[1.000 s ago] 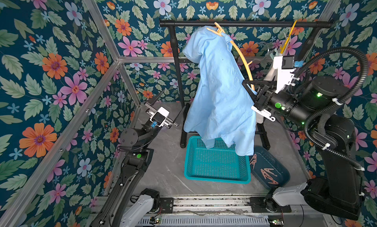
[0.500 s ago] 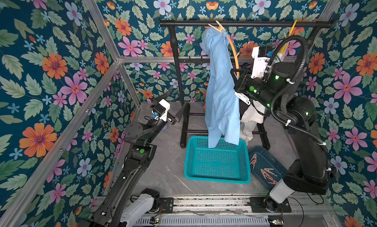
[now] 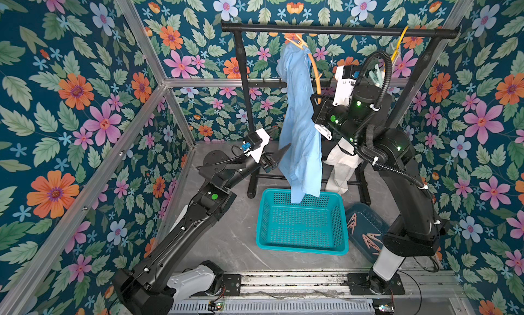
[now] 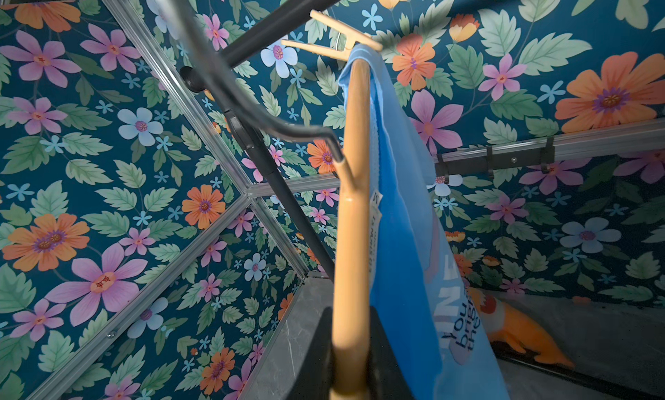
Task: Use clothespins to secure the t-shirt on both sides of the hanger
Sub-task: Hang the hanger on the clothesline.
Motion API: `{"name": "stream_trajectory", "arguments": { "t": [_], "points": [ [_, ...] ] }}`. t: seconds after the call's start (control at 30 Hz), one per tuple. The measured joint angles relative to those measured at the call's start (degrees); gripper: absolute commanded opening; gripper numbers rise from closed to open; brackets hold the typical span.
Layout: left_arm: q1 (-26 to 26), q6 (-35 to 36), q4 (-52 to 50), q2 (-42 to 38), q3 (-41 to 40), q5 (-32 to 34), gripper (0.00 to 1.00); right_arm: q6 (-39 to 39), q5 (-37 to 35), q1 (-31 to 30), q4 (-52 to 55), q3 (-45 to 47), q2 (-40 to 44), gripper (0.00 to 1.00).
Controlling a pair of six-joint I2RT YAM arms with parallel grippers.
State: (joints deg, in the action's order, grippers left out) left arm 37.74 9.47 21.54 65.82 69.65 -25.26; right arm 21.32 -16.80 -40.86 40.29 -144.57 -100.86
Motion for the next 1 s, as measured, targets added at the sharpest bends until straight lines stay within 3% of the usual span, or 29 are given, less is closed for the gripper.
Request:
{"name": "stream_trajectory", "arguments": {
  "t": [0.23, 0.3, 0.43, 0.63, 0.77, 1.0],
  "points": [
    [8.3, 1.5, -4.0, 2.2, 3.1, 4.7, 0.68, 3.6, -2.2, 0.0, -3.7, 8.8, 3.1, 0.00],
    [10.6, 2.9, -6.3, 3.0, 4.0, 8.0, 0.68, 4.6, -2.9, -0.1, -5.7, 12.8, 4.9, 0.00],
    [14.3, 4.5, -10.0, 3.5, 4.5, 15.6, 0.80, 6.1, -4.4, -0.2, -6.9, 15.5, 7.2, 0.00],
    [17.9, 5.7, -11.3, 3.5, 2.1, 26.6, 0.80, 7.7, -9.3, -2.9, -10.5, 14.1, 6.7, 0.00],
    [20.7, 5.9, -10.1, 4.5, 3.0, 30.9, 0.76, 7.5, -14.6, -6.2, -11.8, 12.8, 4.7, 0.00],
    [23.4, 8.8, -9.2, 6.4, 4.5, 39.5, 0.51, 6.5, -18.4, -7.9, -11.7, 11.9, 2.6, 0.00]
  ]
}}
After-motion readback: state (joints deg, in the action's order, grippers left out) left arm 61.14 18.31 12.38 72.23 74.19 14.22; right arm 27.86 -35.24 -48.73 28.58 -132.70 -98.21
